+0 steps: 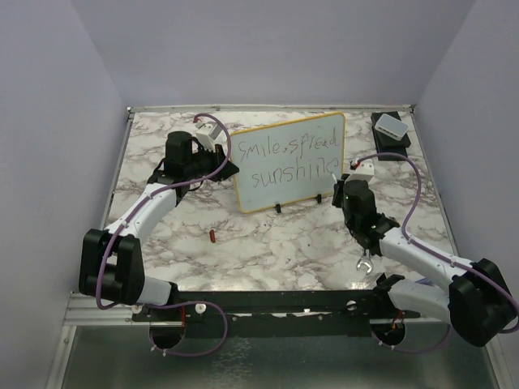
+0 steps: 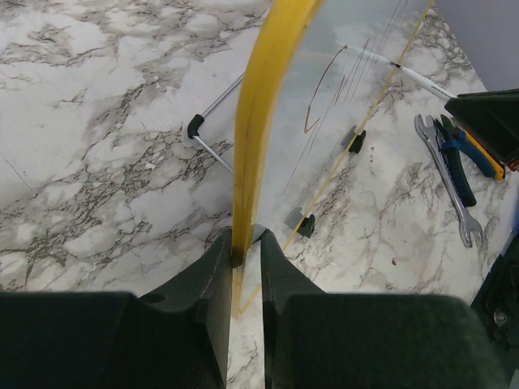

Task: Write a sentence on the whiteboard

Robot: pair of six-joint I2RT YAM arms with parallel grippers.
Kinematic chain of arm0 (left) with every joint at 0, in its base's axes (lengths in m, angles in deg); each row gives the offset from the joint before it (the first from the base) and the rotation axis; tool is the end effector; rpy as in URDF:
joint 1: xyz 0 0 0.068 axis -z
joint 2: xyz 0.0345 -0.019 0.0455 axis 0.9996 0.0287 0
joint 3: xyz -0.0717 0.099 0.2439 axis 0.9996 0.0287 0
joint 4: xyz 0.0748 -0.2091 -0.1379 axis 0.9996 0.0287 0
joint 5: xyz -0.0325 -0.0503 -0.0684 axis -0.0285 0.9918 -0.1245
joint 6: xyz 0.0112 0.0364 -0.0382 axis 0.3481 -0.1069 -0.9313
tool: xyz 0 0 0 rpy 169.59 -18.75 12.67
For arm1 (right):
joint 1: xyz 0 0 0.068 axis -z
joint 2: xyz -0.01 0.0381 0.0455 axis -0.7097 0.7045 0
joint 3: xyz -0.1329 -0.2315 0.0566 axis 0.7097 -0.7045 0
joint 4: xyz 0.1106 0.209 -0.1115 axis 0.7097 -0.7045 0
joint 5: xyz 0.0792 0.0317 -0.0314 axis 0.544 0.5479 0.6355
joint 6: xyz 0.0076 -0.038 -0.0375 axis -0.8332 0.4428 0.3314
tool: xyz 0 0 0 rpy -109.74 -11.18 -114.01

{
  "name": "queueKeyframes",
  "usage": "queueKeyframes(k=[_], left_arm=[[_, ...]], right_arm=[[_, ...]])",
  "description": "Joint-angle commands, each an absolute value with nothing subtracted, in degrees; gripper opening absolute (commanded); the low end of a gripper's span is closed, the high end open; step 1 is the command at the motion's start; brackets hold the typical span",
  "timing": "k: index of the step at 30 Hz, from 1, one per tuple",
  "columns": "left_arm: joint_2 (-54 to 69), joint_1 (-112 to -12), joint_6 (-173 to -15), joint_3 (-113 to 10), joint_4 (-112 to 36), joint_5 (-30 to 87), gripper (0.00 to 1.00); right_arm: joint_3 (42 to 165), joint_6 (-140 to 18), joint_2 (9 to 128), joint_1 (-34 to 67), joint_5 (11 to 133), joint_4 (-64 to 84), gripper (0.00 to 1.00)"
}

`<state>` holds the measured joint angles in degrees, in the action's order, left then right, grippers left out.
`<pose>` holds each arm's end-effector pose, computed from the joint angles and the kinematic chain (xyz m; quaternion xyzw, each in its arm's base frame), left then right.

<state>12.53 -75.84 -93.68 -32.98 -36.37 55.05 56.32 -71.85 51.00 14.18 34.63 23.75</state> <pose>0.3011 -0.0878 0.2727 0.1644 0.8081 -0.3545 0.4408 0.2104 0.1058 0.2211 0.0515 0.8099 0.0296 0.5835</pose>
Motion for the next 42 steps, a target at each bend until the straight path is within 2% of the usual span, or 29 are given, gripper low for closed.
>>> queueKeyframes(k=[1,12,42], left_arm=[[11.64,-75.75,-93.34,-32.75,-36.04,53.07,0.09],[11.69,-75.74,-93.48,-32.75,-36.04,53.05,0.09],[11.51,-75.73,-93.35,-32.75,-36.04,53.24,0.09]], right_arm=[[56.45,-72.14,51.37,14.36,31.13,22.32,0.01],[55.87,-71.87,44.92,14.31,31.99,20.22,0.01],[56.89,-67.23,49.61,15.37,38.48,30.77,0.01]])
